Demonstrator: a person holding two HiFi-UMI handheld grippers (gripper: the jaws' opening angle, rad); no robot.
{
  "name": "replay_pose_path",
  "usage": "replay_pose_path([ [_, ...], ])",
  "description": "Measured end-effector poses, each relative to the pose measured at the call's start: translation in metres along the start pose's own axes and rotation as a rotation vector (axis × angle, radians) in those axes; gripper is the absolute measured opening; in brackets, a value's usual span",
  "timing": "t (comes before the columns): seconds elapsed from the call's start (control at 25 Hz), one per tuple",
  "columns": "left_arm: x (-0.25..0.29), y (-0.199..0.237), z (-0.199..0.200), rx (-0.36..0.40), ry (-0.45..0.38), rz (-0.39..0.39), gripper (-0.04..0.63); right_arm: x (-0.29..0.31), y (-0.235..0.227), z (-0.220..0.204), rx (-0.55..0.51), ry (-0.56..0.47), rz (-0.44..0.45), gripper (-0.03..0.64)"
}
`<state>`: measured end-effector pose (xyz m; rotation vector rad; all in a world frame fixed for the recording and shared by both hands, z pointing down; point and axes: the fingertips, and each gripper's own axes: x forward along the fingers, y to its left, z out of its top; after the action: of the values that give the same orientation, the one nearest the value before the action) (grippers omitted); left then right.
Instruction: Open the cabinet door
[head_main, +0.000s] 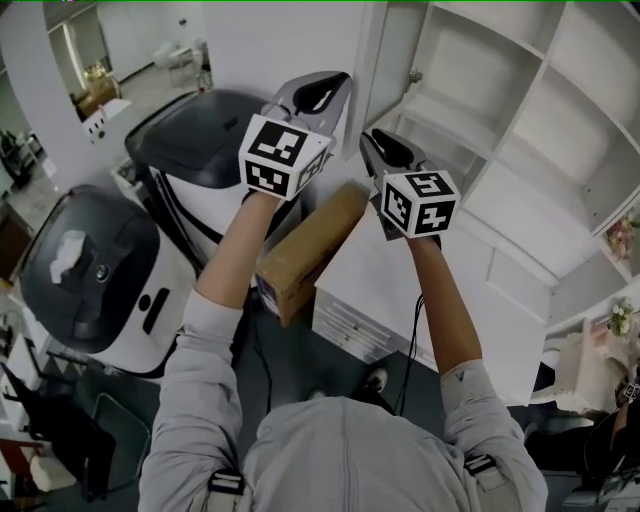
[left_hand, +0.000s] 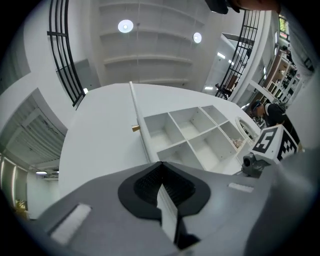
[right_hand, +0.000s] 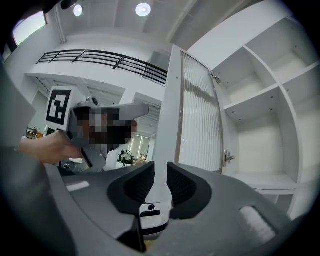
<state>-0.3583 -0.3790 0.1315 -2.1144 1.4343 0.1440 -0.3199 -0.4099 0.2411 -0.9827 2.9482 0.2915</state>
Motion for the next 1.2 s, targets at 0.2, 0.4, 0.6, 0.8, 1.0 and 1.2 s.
replay_pose_path([
  [0.2,0.004,-0.038,0.006,-0.013,-0.023,-0.029,0.015,-0.048,-0.032,0.01,0.004,-0.015,-0.079,0.067],
  [0.4,0.019,-0.094,-0.007,-0.053,0.013,-0.082,0.015,-0.115,-0.081,0.012,-0.001,-0.015,-0.186,0.031],
  [0.6,0.037,-0.159,-0.013,-0.134,0.048,-0.129,0.015,-0.208,-0.141,-0.002,-0.017,0.023,-0.311,0.009],
  [0.8,0.047,-0.241,-0.012,-0.106,0.063,-0.235,0.015,-0.303,-0.188,-0.013,-0.086,0.085,-0.428,0.002],
  [1.0,0.052,-0.309,-0.015,-0.128,0.071,-0.306,0.016,-0.378,-0.207,-0.032,-0.088,0.153,-0.489,0.002],
  [1.2,0.058,-0.357,-0.027,-0.162,0.093,-0.346,0.017,-0.432,-0.219,-0.05,-0.037,0.171,-0.564,0.002],
])
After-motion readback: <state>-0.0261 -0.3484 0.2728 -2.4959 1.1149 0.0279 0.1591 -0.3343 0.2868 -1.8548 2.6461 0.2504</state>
